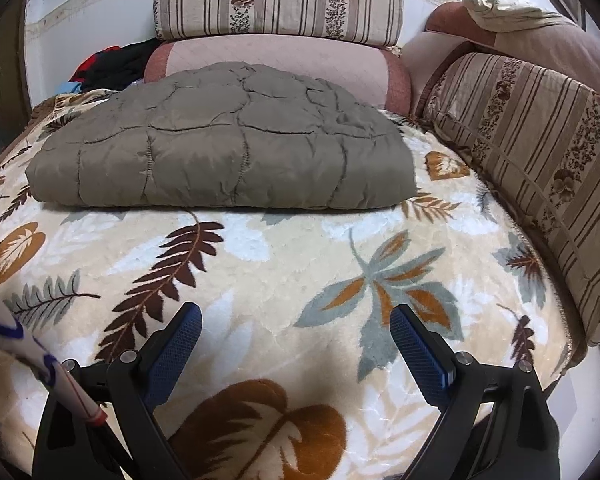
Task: Fold large clothes
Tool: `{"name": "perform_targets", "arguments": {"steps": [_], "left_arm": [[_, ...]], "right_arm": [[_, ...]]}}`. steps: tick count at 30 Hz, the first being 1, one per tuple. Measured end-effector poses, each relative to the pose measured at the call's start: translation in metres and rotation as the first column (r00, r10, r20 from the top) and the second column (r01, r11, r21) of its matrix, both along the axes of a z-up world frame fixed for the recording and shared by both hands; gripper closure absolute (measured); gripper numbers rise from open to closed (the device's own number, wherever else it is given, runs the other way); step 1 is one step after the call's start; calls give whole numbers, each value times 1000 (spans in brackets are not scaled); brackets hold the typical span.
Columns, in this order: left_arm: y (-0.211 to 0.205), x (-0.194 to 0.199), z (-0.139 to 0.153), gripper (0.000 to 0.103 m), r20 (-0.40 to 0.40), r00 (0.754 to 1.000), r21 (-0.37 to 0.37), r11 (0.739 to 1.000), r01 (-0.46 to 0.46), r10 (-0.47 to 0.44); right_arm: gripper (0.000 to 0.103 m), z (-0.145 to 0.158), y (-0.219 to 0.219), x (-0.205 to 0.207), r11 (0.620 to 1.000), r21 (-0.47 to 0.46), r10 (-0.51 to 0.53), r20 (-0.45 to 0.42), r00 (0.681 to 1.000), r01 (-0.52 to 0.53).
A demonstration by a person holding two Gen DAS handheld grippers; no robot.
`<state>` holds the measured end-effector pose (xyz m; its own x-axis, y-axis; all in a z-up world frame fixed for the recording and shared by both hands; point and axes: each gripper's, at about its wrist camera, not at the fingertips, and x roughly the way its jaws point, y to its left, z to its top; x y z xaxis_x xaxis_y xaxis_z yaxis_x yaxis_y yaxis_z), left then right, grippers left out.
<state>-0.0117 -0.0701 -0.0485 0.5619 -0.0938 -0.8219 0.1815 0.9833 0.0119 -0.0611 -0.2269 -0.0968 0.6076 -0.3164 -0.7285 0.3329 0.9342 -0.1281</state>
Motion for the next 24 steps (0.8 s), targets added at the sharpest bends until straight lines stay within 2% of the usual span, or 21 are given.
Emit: {"name": "perform_targets", "arguments": {"steps": [10, 24], "left_arm": [[-12, -3, -9, 3, -33, 999, 0, 999, 40, -40], [0, -5, 2, 3, -7, 1000, -4, 1000, -13, 13]], "right_arm": [[6, 4, -12, -11, 999, 7, -45, 9, 999, 45], [6, -1, 0, -8, 1000, 20, 5, 16, 1000, -6]]}}
